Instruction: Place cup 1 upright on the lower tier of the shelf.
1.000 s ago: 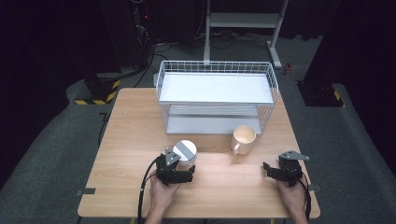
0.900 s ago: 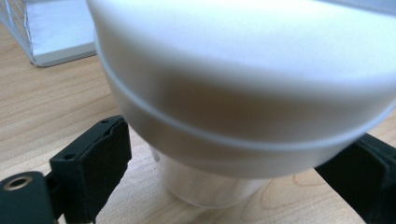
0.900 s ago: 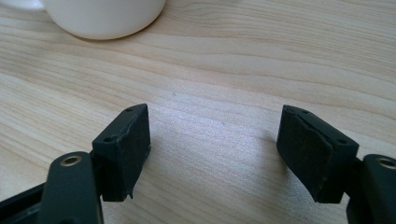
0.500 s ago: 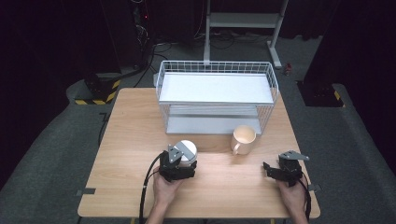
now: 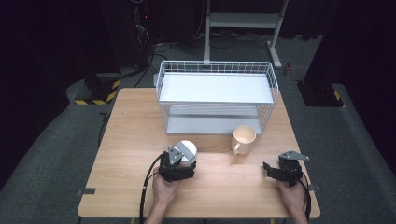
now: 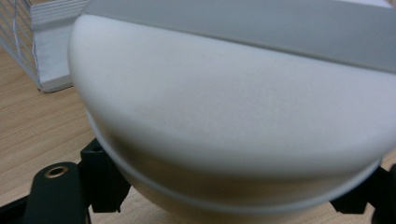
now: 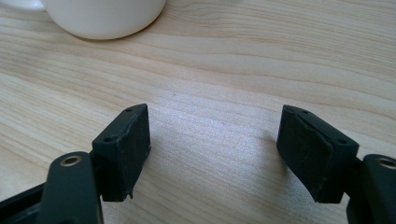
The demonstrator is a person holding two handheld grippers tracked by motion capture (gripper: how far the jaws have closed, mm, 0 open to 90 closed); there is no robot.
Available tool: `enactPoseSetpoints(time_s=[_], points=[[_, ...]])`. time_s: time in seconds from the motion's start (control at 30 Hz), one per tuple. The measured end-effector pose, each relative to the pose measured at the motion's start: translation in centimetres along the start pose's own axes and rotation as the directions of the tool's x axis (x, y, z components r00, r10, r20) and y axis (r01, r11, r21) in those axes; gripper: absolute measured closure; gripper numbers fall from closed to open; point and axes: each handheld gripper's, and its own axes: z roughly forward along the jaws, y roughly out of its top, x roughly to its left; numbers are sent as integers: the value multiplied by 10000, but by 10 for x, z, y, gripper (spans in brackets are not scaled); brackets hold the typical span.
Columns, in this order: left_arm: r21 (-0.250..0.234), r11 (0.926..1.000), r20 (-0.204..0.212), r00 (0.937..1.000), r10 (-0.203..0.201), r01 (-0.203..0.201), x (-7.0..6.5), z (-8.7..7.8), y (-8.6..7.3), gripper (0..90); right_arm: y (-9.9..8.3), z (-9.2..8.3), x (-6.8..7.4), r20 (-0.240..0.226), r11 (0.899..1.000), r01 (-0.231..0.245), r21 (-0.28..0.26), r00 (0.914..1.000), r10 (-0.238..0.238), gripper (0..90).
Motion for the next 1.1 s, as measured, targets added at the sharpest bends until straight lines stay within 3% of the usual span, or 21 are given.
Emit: enactPoseSetpoints(time_s=[0.47, 0.63, 0.83, 1.1], points=[[-132, 9996, 379, 9990, -248, 254, 3, -6, 0, 192, 0, 0, 0, -3, 10000, -2, 0, 10000, 2, 259], [-123, 9998, 473, 9988, -149, 155, 3, -8, 4, 192, 0, 0, 0, -2, 10000, -4, 1, 10000, 4, 259], [-23, 9980, 733, 9953, -627, 630, 7, -7, 5, 192, 0, 0, 0, -30, 10000, 42, 0, 10000, -42, 255], [125, 9987, 661, 9965, -506, 499, 8, -7, 10, 192, 0, 0, 0, -37, 10000, 58, -12, 10000, -58, 254]])
